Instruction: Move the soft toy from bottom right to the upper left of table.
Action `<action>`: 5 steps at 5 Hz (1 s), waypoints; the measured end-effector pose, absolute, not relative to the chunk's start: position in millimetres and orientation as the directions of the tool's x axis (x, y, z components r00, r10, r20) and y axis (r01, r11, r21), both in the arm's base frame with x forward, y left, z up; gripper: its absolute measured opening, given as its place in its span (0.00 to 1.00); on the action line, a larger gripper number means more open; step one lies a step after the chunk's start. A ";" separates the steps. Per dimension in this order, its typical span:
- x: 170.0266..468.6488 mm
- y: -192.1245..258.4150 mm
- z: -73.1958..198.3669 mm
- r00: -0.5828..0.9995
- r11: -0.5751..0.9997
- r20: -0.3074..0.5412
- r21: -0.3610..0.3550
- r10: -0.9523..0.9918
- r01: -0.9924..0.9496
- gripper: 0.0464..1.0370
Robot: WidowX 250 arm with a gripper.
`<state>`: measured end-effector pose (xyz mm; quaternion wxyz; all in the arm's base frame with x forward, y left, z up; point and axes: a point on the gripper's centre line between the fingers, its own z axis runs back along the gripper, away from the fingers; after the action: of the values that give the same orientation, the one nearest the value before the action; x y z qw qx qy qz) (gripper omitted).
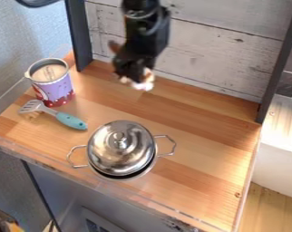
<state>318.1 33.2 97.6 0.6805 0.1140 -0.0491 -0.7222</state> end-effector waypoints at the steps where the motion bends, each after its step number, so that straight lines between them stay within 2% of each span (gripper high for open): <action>1: 326.2 56.4 85.3 -0.008 -0.030 -0.108 0.202 -0.994 0.979 0.33; 2: 334.6 86.3 67.0 0.040 0.015 -0.129 0.190 -0.991 0.982 0.33; 4: 354.6 110.6 38.5 0.034 0.003 -0.158 0.194 -0.987 0.981 0.33; 5: 355.9 114.0 32.7 0.038 0.013 -0.138 0.179 -0.990 0.984 0.40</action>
<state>355.9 114.0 32.7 0.7116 0.1131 -0.0132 -0.6933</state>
